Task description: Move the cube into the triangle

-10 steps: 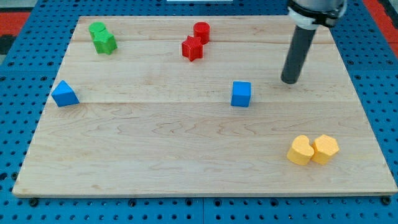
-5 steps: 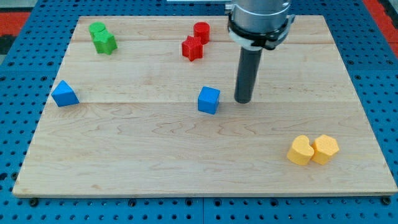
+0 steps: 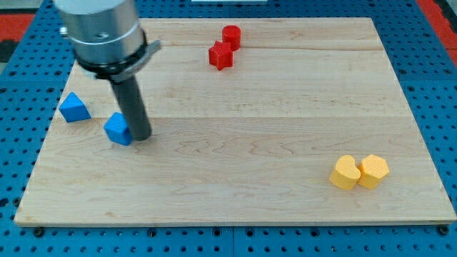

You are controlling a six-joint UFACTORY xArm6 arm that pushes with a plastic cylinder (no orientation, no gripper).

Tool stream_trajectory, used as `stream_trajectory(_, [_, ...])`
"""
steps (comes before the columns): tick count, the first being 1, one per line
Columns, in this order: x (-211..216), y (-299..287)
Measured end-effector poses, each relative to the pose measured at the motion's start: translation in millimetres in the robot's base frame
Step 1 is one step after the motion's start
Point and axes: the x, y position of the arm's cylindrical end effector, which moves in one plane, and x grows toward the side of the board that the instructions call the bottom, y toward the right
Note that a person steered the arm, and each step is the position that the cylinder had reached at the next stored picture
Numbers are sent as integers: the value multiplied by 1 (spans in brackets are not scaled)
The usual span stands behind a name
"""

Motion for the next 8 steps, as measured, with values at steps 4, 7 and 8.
stream_trajectory(4, [14, -83])
stream_trajectory(7, [-8, -67])
stream_trajectory(8, [-14, -62])
